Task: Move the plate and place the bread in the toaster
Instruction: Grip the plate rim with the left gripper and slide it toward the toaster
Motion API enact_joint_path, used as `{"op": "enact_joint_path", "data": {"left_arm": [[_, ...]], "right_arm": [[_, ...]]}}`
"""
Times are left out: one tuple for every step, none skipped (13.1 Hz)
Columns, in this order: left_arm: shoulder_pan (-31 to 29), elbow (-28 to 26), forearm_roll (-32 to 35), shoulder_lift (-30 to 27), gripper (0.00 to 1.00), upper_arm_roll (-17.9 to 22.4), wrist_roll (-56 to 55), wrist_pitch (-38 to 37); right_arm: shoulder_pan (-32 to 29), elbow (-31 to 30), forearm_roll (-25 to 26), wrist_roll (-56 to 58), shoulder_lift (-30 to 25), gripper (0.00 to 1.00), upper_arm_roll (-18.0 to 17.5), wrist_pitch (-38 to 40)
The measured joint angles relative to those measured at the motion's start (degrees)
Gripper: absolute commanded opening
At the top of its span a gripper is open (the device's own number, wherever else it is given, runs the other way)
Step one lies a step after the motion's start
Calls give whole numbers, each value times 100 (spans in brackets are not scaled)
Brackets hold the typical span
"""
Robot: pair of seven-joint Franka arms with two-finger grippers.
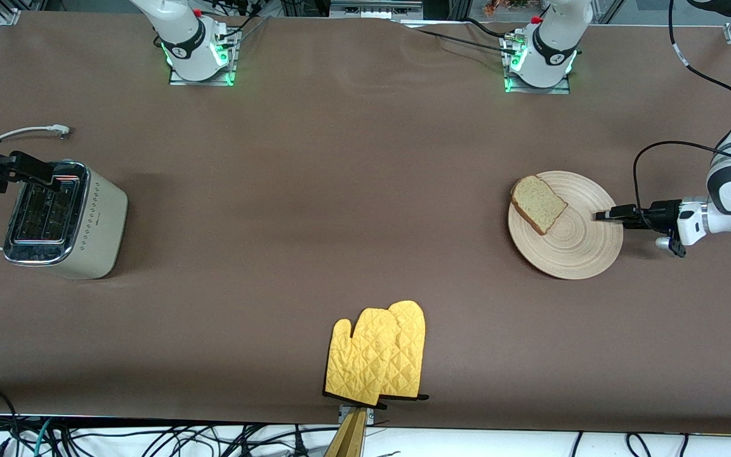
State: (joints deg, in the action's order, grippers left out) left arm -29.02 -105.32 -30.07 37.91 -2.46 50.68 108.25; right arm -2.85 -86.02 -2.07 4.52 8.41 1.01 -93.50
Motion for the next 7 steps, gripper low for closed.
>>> {"op": "enact_joint_path", "data": {"left_arm": [[-1,0,0,4,36,6,0,-14],[-2,0,0,6,30,11,0,-24],[-5,0,0,9,26,12,0,-34],[-7,0,0,10,23,12,0,-40],[-8,0,0,10,22,12,0,-51],[-9,0,0,11,17,12,0,-58],[-11,6,-1,10,13,10,0,-100]], "right_arm": [[0,0,0,0,0,100,0,0],[0,0,0,0,0,100,0,0],[0,0,0,0,0,100,0,0],[0,0,0,0,0,100,0,0],[-1,0,0,0,0,100,0,0],[-3,0,0,0,0,100,0,0],[-4,0,0,0,0,100,1,0]]}}
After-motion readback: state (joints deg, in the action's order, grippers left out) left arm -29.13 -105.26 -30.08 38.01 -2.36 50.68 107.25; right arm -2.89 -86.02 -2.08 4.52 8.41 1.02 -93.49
